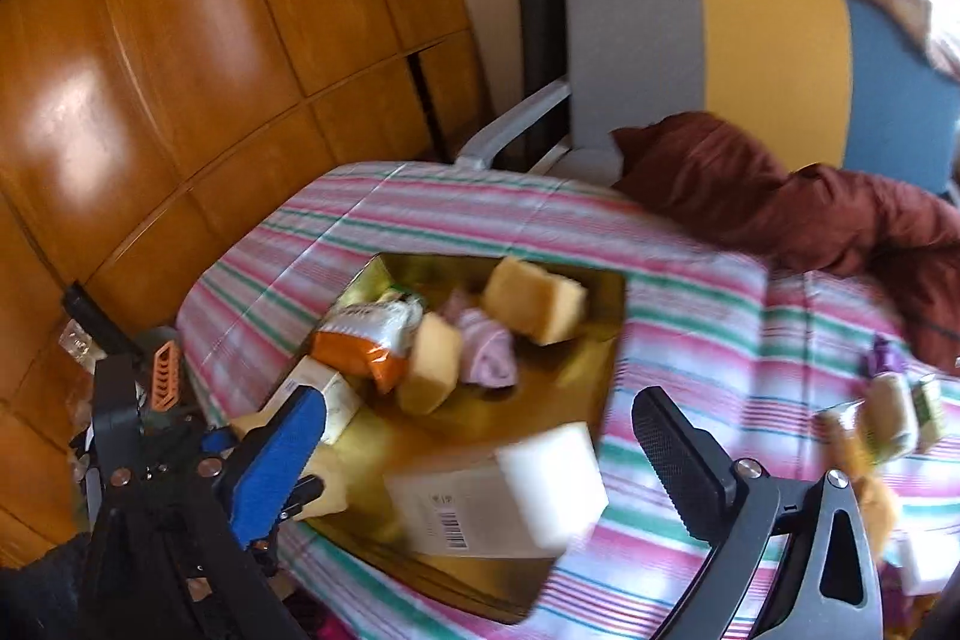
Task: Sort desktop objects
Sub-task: 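Carry the sponge and medicine box over the gold tray with both grippers, then lower the sponge and box into the tray and open both grippers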
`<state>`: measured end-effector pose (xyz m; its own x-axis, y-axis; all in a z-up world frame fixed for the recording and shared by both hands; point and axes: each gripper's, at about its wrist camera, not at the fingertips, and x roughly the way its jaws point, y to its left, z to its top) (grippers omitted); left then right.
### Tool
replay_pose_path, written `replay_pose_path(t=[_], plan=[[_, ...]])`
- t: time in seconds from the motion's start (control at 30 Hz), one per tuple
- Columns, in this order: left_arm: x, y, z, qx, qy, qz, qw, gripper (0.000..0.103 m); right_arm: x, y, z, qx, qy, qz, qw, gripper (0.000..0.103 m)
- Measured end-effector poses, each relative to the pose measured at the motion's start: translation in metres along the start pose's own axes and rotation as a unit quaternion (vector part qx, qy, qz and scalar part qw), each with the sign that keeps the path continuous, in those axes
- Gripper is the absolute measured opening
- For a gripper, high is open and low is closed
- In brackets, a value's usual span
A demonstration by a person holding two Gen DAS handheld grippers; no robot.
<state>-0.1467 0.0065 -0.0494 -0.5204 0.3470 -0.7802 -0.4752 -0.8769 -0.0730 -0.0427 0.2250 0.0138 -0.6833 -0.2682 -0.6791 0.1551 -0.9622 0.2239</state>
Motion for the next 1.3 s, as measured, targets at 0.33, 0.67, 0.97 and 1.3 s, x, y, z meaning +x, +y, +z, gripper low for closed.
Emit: replay_pose_path(t=[0.33, 0.67, 0.97, 1.3], plan=[[-0.001, -0.003, -0.001, 0.001, 0.004, 0.005, 1.0, 0.088, 0.01, -0.022, -0.026, 0.033, 0.03, -0.014, 0.999, 0.103], [-0.004, -0.009, 0.001, 0.008, 0.005, -0.014, 0.9999, 0.097, 0.011, -0.036, -0.049, 0.057, 0.039, -0.022, 0.997, 0.103], [0.016, -0.022, 0.017, 0.004, -0.006, -0.015, 0.9999, 0.084, 0.014, -0.023, -0.06, 0.033, 0.05, -0.036, 0.998, 0.103], [0.003, 0.002, 0.016, 0.004, -0.009, 0.005, 0.9999, 0.099, 0.009, -0.038, -0.067, 0.056, 0.051, -0.051, 0.996, 0.103]])
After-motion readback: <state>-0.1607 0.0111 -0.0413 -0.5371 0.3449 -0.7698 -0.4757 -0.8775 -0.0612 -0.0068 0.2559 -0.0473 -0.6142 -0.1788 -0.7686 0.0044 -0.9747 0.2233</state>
